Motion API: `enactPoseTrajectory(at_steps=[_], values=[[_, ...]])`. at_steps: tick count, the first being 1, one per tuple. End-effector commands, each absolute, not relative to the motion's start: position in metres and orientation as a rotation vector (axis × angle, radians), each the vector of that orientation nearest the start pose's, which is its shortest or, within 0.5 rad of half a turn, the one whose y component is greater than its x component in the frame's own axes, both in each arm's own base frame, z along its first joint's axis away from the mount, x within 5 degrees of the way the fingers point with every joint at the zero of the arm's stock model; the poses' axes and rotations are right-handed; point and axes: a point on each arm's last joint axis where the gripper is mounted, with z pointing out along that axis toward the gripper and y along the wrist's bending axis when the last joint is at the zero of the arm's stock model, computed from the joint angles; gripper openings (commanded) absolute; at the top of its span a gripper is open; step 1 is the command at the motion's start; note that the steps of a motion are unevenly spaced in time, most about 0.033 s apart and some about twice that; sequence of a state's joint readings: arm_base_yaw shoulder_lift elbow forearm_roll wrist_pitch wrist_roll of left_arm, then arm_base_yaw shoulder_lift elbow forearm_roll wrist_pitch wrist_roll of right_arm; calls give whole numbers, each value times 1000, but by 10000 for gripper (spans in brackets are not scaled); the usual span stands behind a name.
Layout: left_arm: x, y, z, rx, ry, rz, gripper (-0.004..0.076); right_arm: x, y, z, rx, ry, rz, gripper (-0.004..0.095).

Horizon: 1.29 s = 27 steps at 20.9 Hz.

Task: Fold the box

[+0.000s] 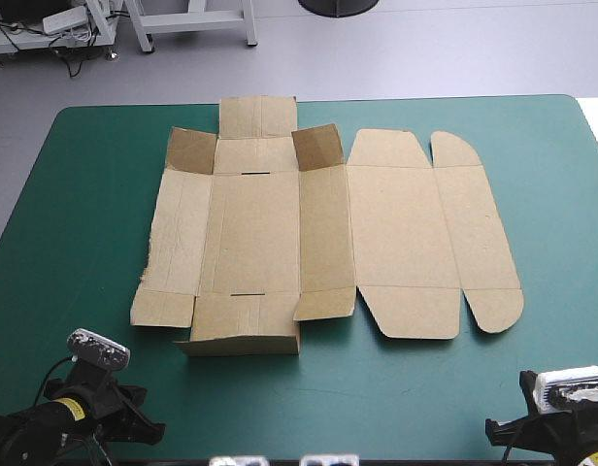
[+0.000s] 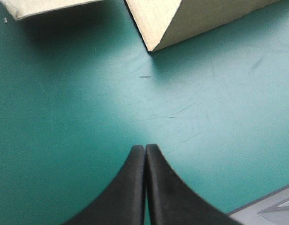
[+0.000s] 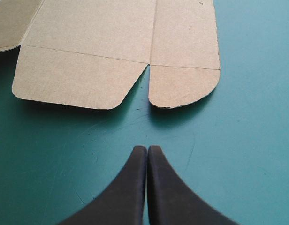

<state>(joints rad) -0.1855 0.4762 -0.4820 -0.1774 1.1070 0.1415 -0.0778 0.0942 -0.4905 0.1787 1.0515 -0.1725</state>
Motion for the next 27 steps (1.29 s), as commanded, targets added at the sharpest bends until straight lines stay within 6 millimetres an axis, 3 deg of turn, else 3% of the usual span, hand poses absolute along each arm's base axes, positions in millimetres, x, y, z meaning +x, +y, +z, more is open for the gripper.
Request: enactPoseTrajectory(at_steps=[1,8,10,15,18,23,27], values=[[62,-28,265,375,2498,-275,-10,15,13,287,-91,2053,69,-5],[62,-28,266,375,2493,-275,-10,15,13,287,-91,2053,69,-5],[63,-28,276,372,2457,-277,-10,15,13,287,-91,2053,69,-5],[62,-28,340,364,2250,-264,-10,15,13,287,-91,2053,69,-5],[70,-22,391,339,2100,-160,-10,15,13,287,-91,2053,69,-5],[129,-19,444,300,2079,41,-10,15,13,287,-91,2053,69,-5],[177,-28,451,304,2152,36,-10,15,13,287,-91,2053,67,-5]])
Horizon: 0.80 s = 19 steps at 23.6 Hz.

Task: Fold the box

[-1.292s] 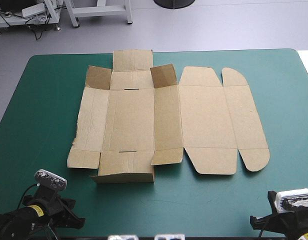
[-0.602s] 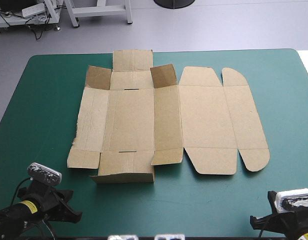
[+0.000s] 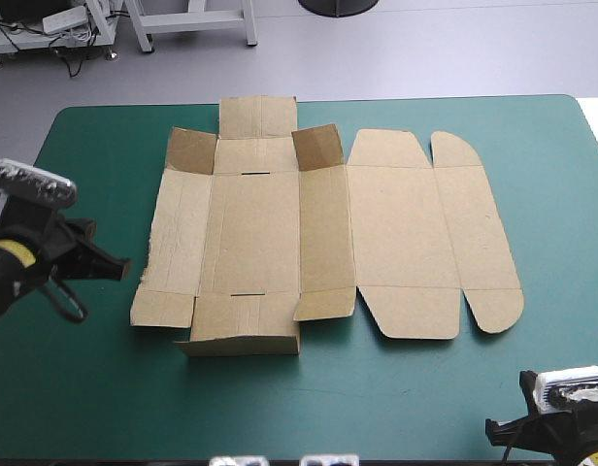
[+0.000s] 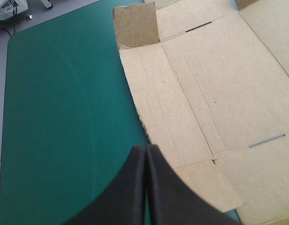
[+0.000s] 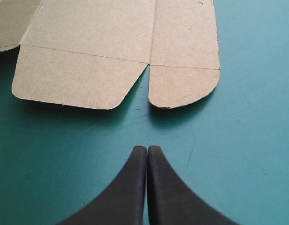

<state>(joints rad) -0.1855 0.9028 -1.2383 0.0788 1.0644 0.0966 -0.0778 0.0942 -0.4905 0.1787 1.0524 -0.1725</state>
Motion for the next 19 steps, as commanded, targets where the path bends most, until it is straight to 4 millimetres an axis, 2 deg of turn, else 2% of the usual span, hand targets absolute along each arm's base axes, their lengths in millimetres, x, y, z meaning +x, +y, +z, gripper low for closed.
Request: enactPoseTrajectory(at_steps=[1,6,7,8,9,12,13,14,15,16,19], values=[[190,-31,450,309,2187,35,-10,15,13,287,-91,2053,65,-5],[245,-41,433,324,2364,24,-9,15,12,287,-92,2054,57,-5],[255,-41,431,316,2400,-2,-3,15,12,287,-92,2054,57,-5],[273,-37,423,296,2464,-92,8,15,12,287,-92,2054,57,-5],[280,-33,422,266,2483,-150,8,15,12,287,-92,2054,57,-5],[297,-6,412,144,2553,-343,8,15,12,287,-92,2054,57,-5],[304,16,405,35,2563,-427,8,15,12,287,-92,2054,57,-5],[306,25,404,-9,2557,-451,8,15,12,287,-92,2054,57,-5],[307,46,401,-93,2547,-455,8,15,12,287,-92,2054,57,-5],[308,59,397,-129,2547,-453,8,15,12,287,-92,2054,55,-5],[313,71,376,-152,2583,-507,8,15,12,287,-92,2054,55,-5]])
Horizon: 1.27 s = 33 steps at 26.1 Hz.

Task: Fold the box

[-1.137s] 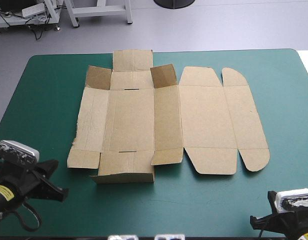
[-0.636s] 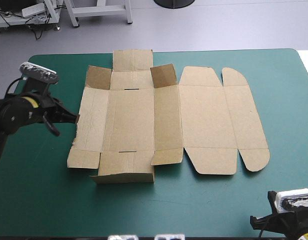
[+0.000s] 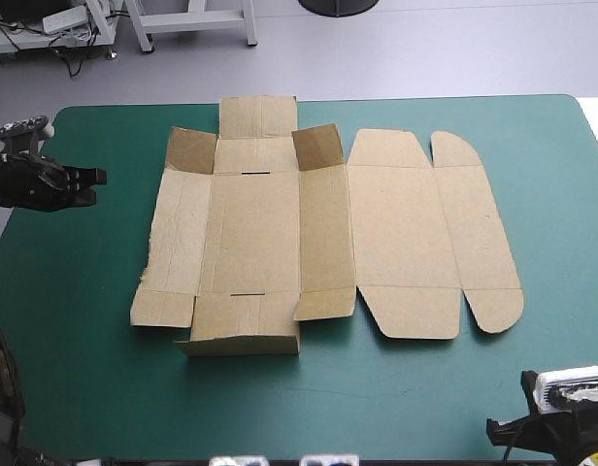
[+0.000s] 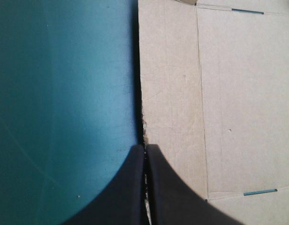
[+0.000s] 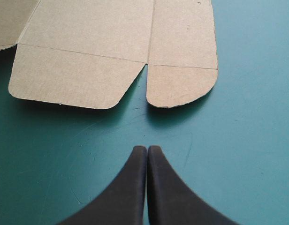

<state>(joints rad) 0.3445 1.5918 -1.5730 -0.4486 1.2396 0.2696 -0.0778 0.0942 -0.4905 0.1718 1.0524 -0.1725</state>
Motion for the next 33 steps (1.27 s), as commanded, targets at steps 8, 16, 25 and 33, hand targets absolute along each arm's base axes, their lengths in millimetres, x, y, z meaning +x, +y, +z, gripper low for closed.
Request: enactPoseTrajectory(at_steps=[8,16,25,33], values=[[322,75,285,-287,2839,-686,144,14,8,285,-86,2073,-1,-5],[330,71,276,-332,2813,-808,401,12,6,280,-62,2133,-15,-5],[339,72,257,-354,2847,-859,401,12,6,280,-62,2131,-15,-5],[348,66,240,-352,2862,-939,401,12,4,280,-51,2133,-35,-5]])
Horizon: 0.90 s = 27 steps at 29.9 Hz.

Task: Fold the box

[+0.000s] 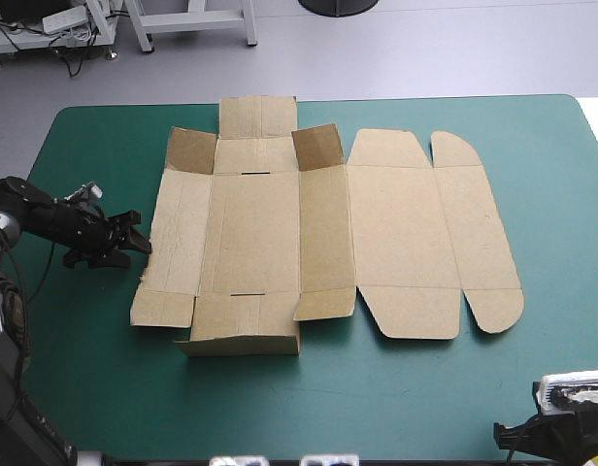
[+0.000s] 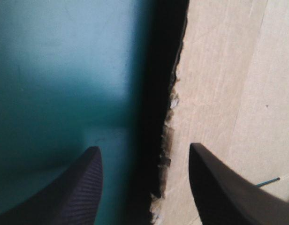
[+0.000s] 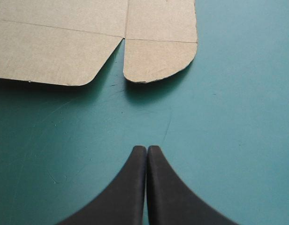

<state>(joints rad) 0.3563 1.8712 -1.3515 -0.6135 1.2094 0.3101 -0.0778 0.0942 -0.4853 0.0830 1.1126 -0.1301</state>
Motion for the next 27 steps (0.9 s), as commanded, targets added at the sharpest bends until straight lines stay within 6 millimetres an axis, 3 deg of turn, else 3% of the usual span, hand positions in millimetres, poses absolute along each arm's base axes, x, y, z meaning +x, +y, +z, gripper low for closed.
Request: enactPoseTrajectory(at_steps=[1,10,18,22,24,26,27], values=[[350,65,237,-350,2871,-945,401,12,4,280,-51,2133,-37,-5],[361,38,213,-291,2940,-1022,401,12,4,280,-43,2133,-36,-5],[364,12,208,-197,2981,-1039,382,12,4,281,-43,2128,-36,-5],[365,12,208,-202,2979,-1043,270,12,4,281,-43,2128,-36,-5],[365,12,208,-207,2979,-1044,171,12,4,281,-43,2128,-36,-5],[365,12,208,-218,2981,-1044,0,12,4,281,-43,2128,-36,-5],[364,13,208,-214,2986,-1036,-6,12,4,281,-43,2128,-36,-5]])
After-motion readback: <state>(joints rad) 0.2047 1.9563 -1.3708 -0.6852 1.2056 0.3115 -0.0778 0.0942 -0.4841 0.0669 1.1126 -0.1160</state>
